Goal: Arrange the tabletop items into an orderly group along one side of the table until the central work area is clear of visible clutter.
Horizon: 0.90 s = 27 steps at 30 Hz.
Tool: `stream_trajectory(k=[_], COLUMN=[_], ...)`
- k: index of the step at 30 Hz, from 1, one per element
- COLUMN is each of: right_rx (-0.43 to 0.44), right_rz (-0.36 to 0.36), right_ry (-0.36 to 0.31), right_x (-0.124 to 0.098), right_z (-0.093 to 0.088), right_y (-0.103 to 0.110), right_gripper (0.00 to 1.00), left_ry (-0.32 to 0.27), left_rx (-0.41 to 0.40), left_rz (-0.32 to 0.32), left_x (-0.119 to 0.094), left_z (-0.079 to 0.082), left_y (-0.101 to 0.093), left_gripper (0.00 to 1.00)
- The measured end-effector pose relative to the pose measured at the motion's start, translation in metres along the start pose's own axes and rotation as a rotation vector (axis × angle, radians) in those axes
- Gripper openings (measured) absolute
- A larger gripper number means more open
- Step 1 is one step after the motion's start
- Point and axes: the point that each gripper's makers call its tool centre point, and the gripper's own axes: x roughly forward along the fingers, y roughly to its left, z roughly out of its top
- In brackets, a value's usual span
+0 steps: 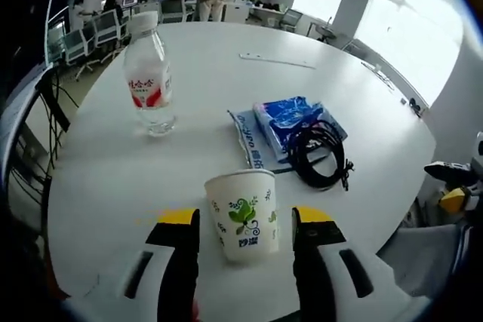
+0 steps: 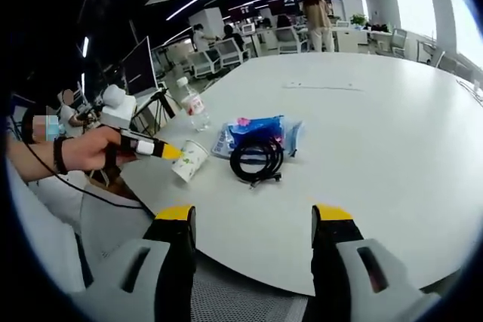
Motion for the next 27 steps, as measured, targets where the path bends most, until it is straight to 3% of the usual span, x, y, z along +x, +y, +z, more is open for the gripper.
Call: stream_trajectory(k=[20, 27], right_rx=[0.019, 0.029], right_rz=[-0.02, -0.032], right_ry=[-0.017, -0.019], right_x=[-0.002, -0.004], right_z=[0.004, 0.002], right_y=[-0.01, -0.013], right_gripper=[0.61, 0.61], left_ry=[0.104, 0.129], left_rx=[0.002, -0.008], left_rz=[-0.012, -0.022], left_x=[0.025, 0.031], left_z=[-0.015, -0.018], left_y=[0.002, 0.0], left_gripper=[0.48, 0.43])
